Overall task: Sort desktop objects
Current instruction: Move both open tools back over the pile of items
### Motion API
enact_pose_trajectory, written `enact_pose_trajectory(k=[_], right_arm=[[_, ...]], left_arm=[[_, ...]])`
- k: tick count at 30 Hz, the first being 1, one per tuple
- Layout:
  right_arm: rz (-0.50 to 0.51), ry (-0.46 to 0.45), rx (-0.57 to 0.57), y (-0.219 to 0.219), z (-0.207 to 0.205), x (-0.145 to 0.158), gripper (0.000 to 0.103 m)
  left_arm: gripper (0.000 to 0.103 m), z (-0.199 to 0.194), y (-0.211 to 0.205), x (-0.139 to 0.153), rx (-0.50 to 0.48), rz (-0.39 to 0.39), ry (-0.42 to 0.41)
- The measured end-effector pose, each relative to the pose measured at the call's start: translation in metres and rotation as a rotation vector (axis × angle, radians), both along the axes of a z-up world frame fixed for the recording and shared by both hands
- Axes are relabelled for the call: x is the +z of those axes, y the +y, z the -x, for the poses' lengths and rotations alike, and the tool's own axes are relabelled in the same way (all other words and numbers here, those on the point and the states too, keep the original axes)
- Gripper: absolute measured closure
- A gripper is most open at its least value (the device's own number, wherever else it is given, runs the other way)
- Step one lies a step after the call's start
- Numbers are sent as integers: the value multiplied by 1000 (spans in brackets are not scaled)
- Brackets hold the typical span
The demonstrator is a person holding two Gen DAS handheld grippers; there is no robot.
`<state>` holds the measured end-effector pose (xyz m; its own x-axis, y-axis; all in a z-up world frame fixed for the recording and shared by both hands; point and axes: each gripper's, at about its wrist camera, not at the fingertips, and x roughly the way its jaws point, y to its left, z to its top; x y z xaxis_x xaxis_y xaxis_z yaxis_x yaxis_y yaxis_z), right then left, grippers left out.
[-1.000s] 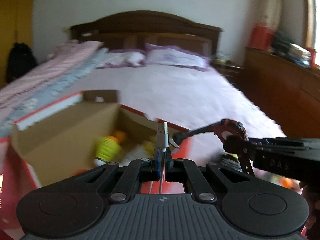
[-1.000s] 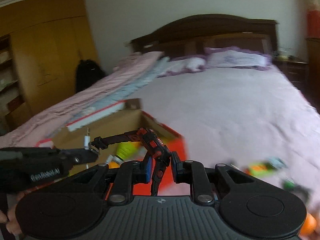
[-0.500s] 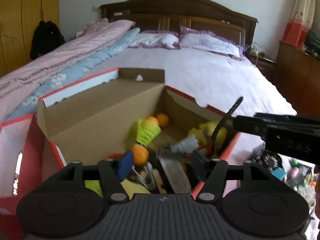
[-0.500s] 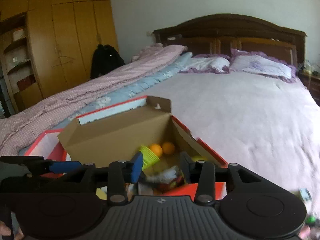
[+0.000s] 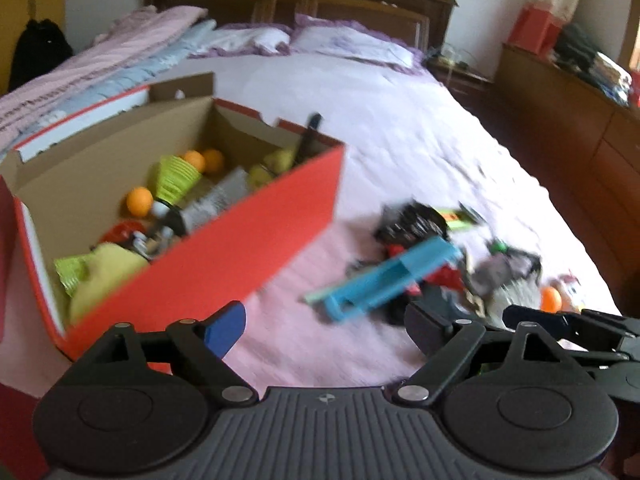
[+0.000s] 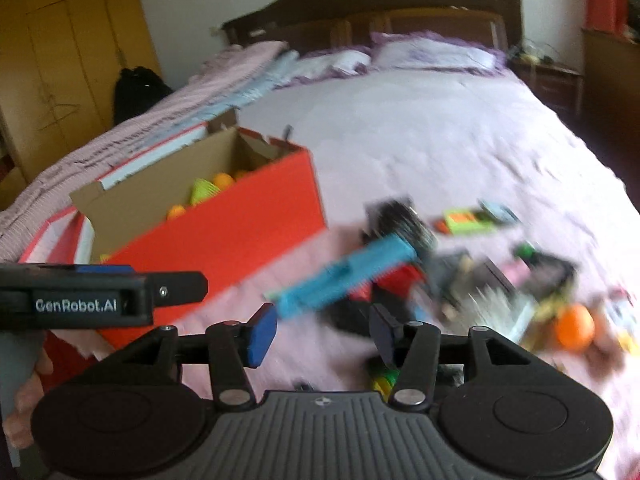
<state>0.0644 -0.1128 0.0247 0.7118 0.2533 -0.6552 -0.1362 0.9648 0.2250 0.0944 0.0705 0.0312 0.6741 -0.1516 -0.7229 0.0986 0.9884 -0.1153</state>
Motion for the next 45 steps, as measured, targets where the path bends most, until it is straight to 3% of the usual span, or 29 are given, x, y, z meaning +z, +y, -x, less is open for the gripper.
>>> enact_pose_trajectory(k=[5,21,25,30,40,45], right_arm=[[6,16,-46,-22,25,-17,47],[38,66,-140,-53,47,-46,46],[39,80,-145,-59,53,-52,50],[31,104,-145,-61,52,-60,63],[28,124,-162,-61,50,-68,63],[50,67,-164,-65,40,-64,63]], left_arm=[[14,9,-20,-16,-21,3,44],[13,26,-52,-43,-69,-57,112],[13,29,-57,-54,-88,-67,139],[13,31,-59,-63,-100,-73,154],[13,33,-57,-74,-101,-68,177],[13,33,-59,-75,-110,-67,182]])
